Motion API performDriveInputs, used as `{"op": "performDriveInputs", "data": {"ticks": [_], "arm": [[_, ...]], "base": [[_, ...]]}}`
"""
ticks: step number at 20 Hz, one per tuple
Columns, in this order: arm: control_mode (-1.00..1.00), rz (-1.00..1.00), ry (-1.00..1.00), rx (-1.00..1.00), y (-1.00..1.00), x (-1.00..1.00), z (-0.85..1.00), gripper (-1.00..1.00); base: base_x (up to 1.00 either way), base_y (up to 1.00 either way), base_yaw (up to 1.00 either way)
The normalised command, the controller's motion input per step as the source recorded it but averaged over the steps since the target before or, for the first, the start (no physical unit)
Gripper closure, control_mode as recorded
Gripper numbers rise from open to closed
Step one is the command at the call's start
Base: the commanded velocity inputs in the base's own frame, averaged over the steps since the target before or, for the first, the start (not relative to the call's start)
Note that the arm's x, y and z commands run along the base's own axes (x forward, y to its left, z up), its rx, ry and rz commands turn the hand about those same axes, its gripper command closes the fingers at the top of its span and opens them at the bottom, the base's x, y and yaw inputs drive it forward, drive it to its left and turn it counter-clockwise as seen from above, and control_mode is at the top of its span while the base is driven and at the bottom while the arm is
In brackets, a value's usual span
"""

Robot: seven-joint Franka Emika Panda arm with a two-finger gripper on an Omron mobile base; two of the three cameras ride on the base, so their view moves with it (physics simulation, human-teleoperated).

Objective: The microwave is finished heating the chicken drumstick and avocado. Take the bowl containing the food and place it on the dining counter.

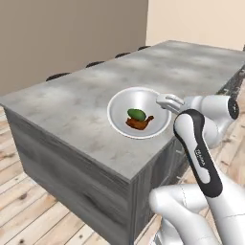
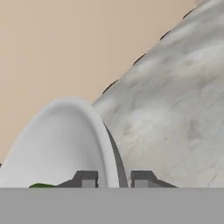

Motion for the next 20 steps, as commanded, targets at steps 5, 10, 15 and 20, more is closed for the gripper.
{"op": "performDriveInputs", "data": {"ticks": [5,10,15,20], "arm": [[1.00,0.00,0.00,0.00,0.00,0.00,0.00,1.00],[1.00,0.00,0.00,0.00,0.00,0.00,0.00,1.00],[1.00,0.00,0.00,0.00,0.00,0.00,0.00,1.00],[1.00,0.00,0.00,0.00,0.00,0.00,0.00,1.00]], "base": [[-0.70,0.61,0.65],[0.01,1.00,0.18],[0.60,1.00,-0.22],[0.94,1.00,-0.38]]}}
